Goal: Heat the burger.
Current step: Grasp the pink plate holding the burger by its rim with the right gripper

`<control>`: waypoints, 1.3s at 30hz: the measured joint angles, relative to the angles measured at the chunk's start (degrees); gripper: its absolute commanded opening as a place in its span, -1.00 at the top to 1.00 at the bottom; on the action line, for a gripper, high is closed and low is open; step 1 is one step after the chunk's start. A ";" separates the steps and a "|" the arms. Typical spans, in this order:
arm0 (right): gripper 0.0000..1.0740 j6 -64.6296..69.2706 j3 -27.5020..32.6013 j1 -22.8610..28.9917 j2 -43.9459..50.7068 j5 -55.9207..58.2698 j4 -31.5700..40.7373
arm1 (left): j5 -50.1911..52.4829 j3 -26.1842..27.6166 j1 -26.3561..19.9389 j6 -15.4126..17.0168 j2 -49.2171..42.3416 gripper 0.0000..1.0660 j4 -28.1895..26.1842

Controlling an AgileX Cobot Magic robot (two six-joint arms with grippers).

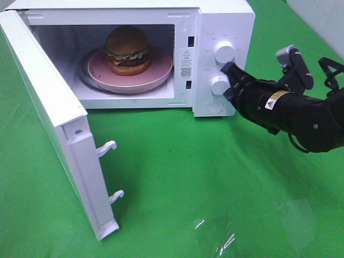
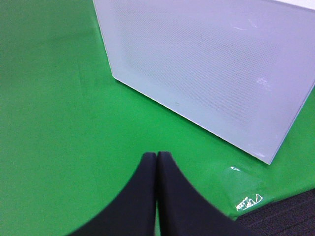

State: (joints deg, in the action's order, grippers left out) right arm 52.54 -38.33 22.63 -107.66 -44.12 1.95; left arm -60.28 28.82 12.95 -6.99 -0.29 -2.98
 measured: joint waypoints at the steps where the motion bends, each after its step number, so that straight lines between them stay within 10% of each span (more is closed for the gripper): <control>1: 0.98 0.00 0.00 0.00 0.00 0.00 0.00 | 0.00 0.00 0.00 0.00 0.00 1.00 0.00; 9: 0.71 -3.72 0.46 0.17 7.79 12.49 -21.94 | 0.00 0.00 0.00 0.00 0.00 1.00 0.11; 19: -0.11 -1.83 -7.10 5.39 15.30 35.52 -46.93 | 0.00 0.00 0.00 0.00 0.00 1.00 0.11; 33: -0.11 -15.24 -19.65 15.47 15.07 50.42 -48.64 | 0.00 0.00 0.00 0.00 0.00 1.00 0.11; 39: -0.10 -28.82 -26.41 15.47 12.78 60.28 -35.01 | 0.00 0.00 0.00 0.00 0.00 1.00 0.11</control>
State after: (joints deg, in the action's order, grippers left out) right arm 23.72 -64.74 38.10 -94.88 16.16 -33.06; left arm -60.28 28.82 12.95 -6.99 -0.29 -2.86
